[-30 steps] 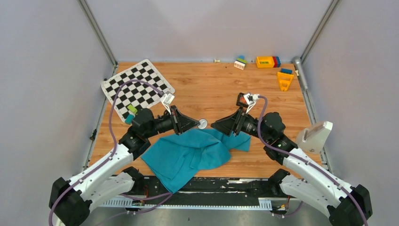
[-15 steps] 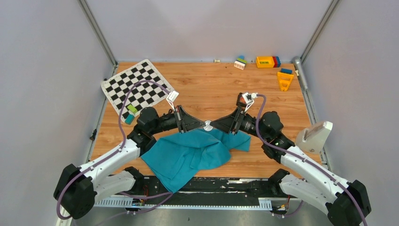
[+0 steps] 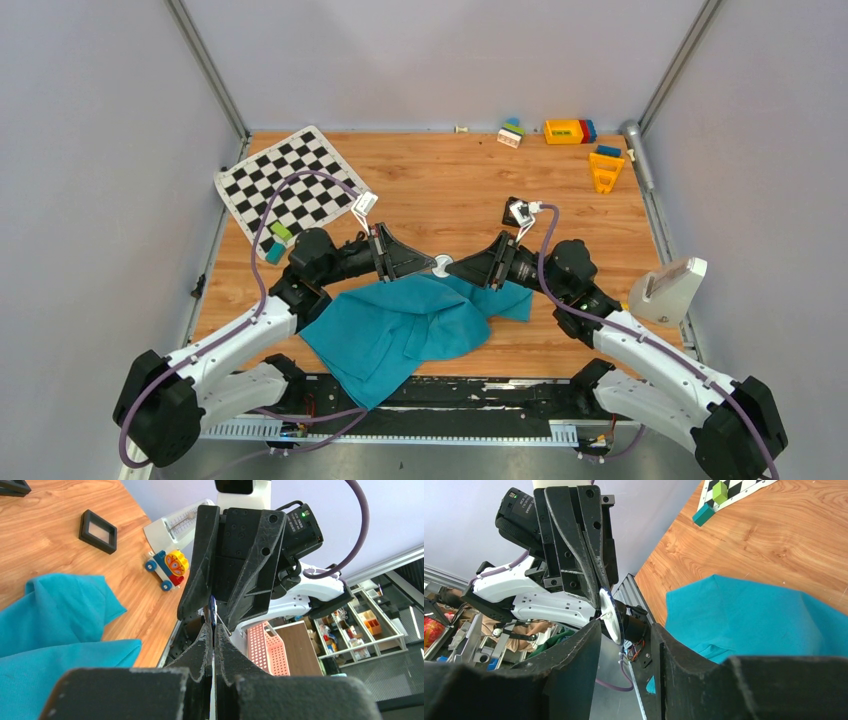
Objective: Remove the brooch from the garment
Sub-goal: Close the brooch.
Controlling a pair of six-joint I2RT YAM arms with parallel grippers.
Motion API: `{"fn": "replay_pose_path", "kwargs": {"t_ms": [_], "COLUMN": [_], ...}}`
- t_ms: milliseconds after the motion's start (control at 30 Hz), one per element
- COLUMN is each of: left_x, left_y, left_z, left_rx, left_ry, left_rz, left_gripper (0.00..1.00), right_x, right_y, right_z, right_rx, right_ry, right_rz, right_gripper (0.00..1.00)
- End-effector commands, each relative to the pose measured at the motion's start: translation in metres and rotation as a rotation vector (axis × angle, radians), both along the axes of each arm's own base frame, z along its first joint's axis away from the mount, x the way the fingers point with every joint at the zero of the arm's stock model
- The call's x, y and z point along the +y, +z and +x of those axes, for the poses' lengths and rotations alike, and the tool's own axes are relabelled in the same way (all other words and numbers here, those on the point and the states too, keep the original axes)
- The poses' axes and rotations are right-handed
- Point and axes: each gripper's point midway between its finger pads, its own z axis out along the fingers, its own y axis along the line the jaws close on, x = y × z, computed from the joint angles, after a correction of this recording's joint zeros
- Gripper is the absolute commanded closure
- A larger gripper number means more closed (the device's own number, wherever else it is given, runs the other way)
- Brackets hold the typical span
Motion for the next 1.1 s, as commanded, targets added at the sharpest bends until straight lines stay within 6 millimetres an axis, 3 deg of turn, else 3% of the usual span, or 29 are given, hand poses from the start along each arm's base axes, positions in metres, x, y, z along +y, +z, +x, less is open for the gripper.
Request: {"fn": "replay_pose_path", "kwargs": {"t_ms": [0, 267, 733, 900, 1067], "left_x": [-0.001, -0.002, -0.002, -0.002, -0.002], "left_y": [0.01, 0.009, 0.01, 0.008, 0.009], "left_z": [-0.001, 0.0, -0.001, -0.001, -0.001], "left_rx": [-0.032, -0.028, -0.024, -0.02, -0.023], "left_ry": [-0.008, -0.01, -0.017, -0.018, -0.013], "left_rz": [-0.026, -0.024, -0.029, -0.027, -0.029], "left_gripper": [1.0, 1.0, 1.0, 1.0, 1.0], "right_x": [0.0, 0.0, 0.006, 0.004, -0.003], "right_y": [0.019, 0.025, 0.012, 0.014, 0.026], "right_z": [-0.001, -0.003, 0.001, 0.0, -0.002], "right_rx": [-0.045, -0.054, -0.018, -0.027, -0.066], "right_ry": [0.008, 0.009, 0.028, 0.019, -0.011], "right_rz": [0.05, 0.064, 0.046, 0.054, 0.085], "right_gripper": [0.58, 0.49, 0.63, 0.54, 0.54]}}
